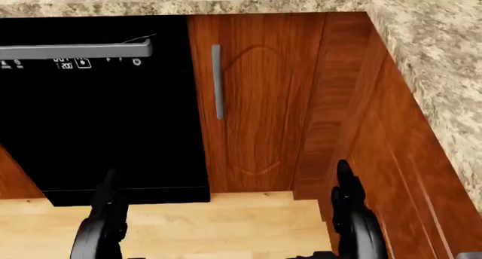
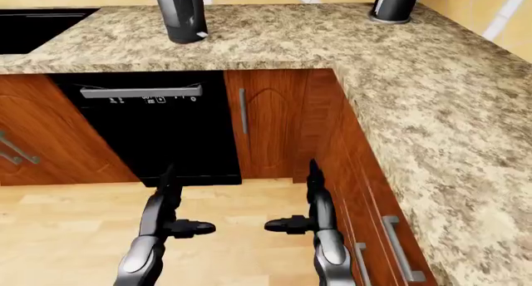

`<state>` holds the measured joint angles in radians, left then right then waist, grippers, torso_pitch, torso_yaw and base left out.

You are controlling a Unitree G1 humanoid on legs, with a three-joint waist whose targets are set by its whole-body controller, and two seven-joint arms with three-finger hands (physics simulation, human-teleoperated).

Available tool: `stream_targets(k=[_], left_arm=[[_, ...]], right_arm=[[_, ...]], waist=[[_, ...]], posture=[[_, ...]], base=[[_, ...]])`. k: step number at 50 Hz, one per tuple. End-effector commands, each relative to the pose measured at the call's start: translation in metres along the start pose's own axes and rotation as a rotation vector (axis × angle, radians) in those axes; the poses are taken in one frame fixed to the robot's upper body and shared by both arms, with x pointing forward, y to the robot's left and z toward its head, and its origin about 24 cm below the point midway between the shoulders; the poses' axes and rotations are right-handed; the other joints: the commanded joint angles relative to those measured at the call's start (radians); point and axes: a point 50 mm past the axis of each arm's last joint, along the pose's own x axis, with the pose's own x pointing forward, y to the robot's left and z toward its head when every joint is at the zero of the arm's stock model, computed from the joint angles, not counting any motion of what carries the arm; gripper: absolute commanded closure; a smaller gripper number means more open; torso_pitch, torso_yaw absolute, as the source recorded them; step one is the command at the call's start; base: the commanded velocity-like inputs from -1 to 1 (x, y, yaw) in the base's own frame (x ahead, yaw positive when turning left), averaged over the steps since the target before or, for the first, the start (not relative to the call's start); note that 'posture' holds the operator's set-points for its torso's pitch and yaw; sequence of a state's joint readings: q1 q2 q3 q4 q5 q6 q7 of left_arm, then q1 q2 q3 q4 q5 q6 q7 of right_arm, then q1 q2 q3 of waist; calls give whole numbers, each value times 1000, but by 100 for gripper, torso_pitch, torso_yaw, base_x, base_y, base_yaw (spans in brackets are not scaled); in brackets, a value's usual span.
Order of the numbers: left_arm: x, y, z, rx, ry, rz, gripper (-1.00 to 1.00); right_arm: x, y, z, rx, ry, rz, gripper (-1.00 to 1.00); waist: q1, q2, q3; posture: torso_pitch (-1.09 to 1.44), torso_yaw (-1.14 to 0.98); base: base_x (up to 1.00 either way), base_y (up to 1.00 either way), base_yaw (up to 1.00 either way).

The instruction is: Press down the lever to turn on the electric kettle.

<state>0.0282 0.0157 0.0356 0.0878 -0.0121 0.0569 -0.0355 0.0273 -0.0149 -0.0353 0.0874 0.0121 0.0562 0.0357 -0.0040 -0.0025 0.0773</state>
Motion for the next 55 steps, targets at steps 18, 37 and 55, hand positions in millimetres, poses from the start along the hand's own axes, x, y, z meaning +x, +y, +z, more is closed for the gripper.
stream_targets(k=[18,37,55], left_arm=[[-7,-2,57,28,-228,-5,-100],[-26,-2,137,63,-388,17,-100],[-35,-11,149,78,-421,-7,-100]], right_arm=[[-14,0,79,13,-335,17,-100],[-24,-4,143,-31,-505,-10,-100],[-23,-9,149,-62,-521,-61,-100]], waist=[[8,-4,-84],[7,-3,-86],[4,33,-59]], posture=[[0,0],[0,0],[0,0]], base=[[0,0,0],[0,0,0],[0,9,0]])
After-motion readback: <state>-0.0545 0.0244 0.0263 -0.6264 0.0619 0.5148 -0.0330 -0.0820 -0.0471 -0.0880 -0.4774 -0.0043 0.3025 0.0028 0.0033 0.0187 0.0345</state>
